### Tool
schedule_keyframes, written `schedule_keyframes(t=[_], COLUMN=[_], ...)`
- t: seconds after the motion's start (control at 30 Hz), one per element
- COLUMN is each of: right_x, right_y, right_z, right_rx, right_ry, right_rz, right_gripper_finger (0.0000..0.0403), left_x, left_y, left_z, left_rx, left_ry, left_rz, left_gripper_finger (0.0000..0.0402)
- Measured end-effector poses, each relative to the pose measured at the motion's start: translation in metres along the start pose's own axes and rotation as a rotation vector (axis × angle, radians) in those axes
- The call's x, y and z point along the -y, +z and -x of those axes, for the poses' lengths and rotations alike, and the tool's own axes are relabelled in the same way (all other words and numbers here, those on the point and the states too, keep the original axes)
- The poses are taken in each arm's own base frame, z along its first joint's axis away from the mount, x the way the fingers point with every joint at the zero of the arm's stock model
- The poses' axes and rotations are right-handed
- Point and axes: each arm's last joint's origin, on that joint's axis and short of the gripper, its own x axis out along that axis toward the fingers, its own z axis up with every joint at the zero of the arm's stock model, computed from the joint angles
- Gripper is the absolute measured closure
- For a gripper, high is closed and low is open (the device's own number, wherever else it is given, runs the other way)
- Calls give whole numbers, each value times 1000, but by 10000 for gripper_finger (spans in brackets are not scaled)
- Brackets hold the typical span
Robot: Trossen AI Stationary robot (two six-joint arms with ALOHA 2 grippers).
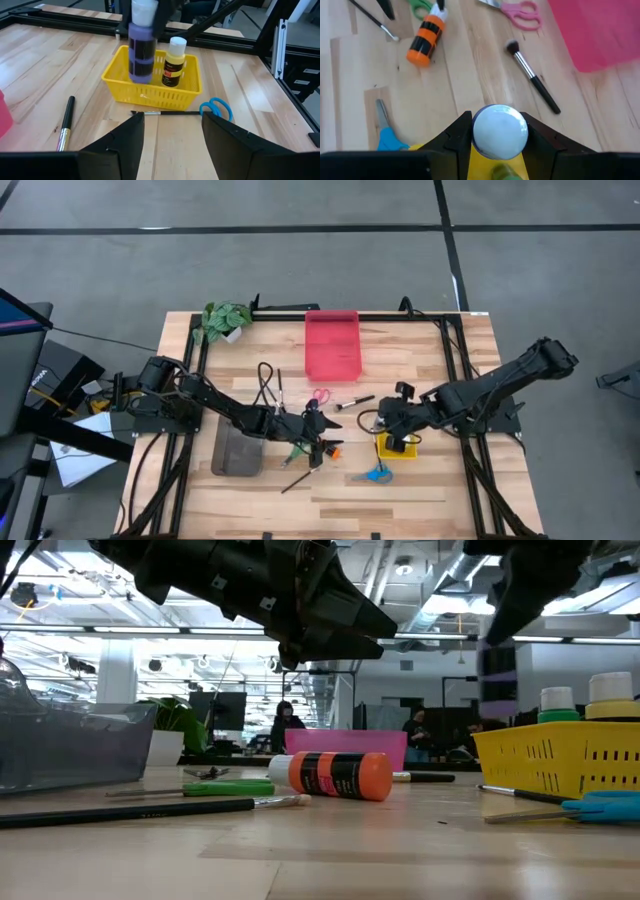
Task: Pick & Place Paint Supplies
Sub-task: Put the violet paint bottle into the yellow bin
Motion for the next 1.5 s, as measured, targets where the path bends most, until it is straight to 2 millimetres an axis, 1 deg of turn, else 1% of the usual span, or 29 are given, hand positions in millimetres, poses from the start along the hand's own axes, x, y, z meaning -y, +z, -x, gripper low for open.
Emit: schedule_keyframes(t=[0.1, 0.17, 0.3, 0.37, 0.43, 0.7, 0.83, 1.03, 1.5], right_x=[5, 11, 21, 23, 27, 35, 35, 35, 31], right_y=[-2, -11, -20, -23, -27, -34, -37, -48, -48], right_z=[8, 10, 15, 14, 12, -4, -9, -20, -26], right_rx=[37, 24, 79, 100, 86, 54, 55, 32, 23], right_ry=[19, 14, 43, 61, 51, 42, 58, 77, 84], right_rz=[-19, -14, -60, -69, -58, -46, -46, -64, -34], right_gripper_finger=[276, 276, 276, 276, 276, 276, 276, 276, 276], left_x=[0, 0, 0, 0, 0, 0, 0, 0, 0], left_y=[0, 0, -1, -1, -1, -1, -1, -1, -1], left_z=[0, 0, 1, 1, 1, 1, 1, 1, 1], left_rx=[-1, -1, -3, -2, -1, -2, -1, -2, -2], left_ry=[-3, -3, -4, -4, -4, -3, 0, 0, 0], left_rz=[1, 3, 2, 2, 3, 22, 25, 25, 25], left_gripper_finger=[211, 210, 213, 216, 219, 222, 223, 227, 231])
